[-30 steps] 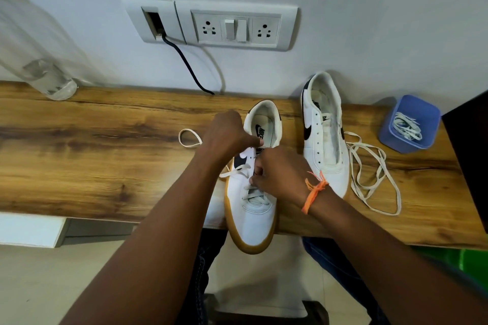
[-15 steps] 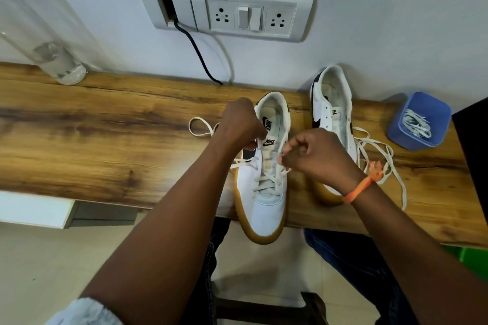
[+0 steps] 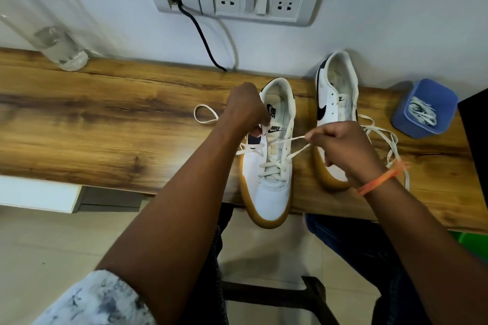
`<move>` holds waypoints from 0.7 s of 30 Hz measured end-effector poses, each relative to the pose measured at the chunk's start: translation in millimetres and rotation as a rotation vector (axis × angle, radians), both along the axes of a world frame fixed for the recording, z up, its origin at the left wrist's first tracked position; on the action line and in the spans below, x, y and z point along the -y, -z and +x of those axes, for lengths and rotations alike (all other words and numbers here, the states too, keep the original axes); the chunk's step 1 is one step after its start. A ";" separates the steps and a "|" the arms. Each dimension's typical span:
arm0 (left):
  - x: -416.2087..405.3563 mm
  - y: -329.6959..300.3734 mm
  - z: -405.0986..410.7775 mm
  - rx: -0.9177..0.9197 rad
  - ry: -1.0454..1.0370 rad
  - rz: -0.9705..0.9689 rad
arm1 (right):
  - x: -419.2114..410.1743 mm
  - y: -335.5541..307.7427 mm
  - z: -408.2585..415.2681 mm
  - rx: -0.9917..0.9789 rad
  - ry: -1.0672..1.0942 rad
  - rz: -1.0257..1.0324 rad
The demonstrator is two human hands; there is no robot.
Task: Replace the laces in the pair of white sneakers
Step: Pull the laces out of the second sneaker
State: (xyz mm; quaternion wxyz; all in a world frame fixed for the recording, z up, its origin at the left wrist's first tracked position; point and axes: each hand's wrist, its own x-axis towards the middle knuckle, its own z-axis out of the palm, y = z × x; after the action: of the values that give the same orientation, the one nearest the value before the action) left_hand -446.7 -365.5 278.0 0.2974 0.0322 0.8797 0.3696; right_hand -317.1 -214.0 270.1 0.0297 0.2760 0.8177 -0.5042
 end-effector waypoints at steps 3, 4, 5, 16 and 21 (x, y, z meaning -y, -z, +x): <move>1.7 -2.2 -0.2 0.024 0.004 0.009 | -5.6 6.1 11.5 0.023 0.069 0.108; 1.9 -2.1 -0.6 0.038 0.001 0.016 | -1.1 9.3 12.5 -0.028 0.018 0.287; 2.8 -2.1 -1.3 0.048 -0.003 0.020 | 8.1 10.0 12.6 -0.106 -0.045 0.458; 7.9 1.7 -3.6 0.055 -0.014 0.070 | 47.0 32.1 -7.1 -0.244 -0.189 0.560; 8.2 -1.2 -3.8 0.058 0.011 0.067 | -10.4 13.2 8.5 -0.151 0.057 0.404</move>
State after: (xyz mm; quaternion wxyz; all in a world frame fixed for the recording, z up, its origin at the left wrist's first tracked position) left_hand -450.5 -373.7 279.2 0.3233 0.0361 0.8577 0.3981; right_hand -308.6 -203.6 256.9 -0.1021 0.2608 0.8939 -0.3500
